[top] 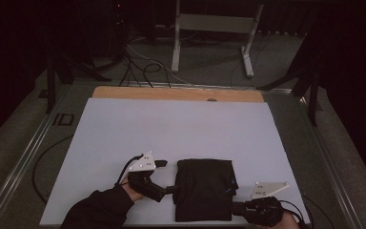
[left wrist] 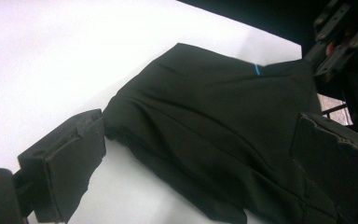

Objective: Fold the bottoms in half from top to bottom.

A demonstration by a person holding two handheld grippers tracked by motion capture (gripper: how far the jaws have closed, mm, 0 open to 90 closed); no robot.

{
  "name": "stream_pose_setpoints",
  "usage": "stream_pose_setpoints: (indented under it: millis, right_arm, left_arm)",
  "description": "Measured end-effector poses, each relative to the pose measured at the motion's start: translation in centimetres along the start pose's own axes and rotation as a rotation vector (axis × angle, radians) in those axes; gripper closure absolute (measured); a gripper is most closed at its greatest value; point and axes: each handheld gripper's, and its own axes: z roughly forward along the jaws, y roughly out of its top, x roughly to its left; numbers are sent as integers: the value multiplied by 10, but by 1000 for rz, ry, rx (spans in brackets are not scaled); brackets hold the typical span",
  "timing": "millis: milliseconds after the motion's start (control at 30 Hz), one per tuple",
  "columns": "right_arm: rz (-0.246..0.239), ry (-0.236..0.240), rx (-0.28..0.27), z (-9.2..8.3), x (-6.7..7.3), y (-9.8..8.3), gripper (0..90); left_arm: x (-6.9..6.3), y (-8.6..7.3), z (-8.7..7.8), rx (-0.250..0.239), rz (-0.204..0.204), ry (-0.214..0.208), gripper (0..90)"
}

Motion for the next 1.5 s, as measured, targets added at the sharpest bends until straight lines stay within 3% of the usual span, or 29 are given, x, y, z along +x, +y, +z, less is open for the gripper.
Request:
stream_pose_setpoints:
  millis: [67,133,200,300,400,433,567,667,767,833,867,900,933,1000,1067,1233,1500]
  right_arm:
    - [-11,21,3,-4,1,0,790]
    - [-11,74,30,-4,1,-1,782]
    - [-20,58,67,-2,1,-4,756]
    - [-13,48,48,-4,-1,-4,737]
    - [-10,-30,-3,-8,0,-1,765]
    - [-30,-60,-26,-8,-1,0,792]
    - [-40,-106,-85,-4,-3,4,899]
    - [-39,-112,-93,1,-2,6,900]
    - [-49,-91,-75,7,-1,5,900]
    - [-49,-81,-70,11,-2,4,900]
    - [-49,-81,-70,11,-2,4,900]
    - [-52,-80,-63,13,-3,3,900]
    - [-47,-76,-47,18,-4,3,900]
    - [-54,-72,-32,20,-5,3,900]
    - [-46,-71,-21,24,-5,3,900]
    - [-45,-113,69,34,-8,1,900]
    - [-39,-87,95,31,-3,-4,900]
  left_arm:
    - [-1,0,0,-8,2,-7,39]
    - [-1,1,0,-12,0,-16,39]
    - [-3,2,-1,-14,-2,-24,39]
    - [-5,3,0,-8,2,-31,39]
    - [-8,4,1,2,1,-49,41]
    - [-9,4,2,9,4,-57,46]
    - [-19,6,6,24,15,-101,52]
    - [-30,8,8,34,43,-143,132]
    - [-41,8,11,47,91,-193,372]
    - [-48,7,15,74,106,-204,530]
    - [-48,7,15,74,106,-204,579]
    - [-53,4,22,107,121,-215,579]
    - [-55,2,26,125,118,-211,695]
    - [-56,-2,33,159,114,-220,773]
    - [-56,-6,40,199,108,-224,820]
    - [-50,-14,50,261,92,-214,880]
    - [-48,-17,53,299,84,-248,891]
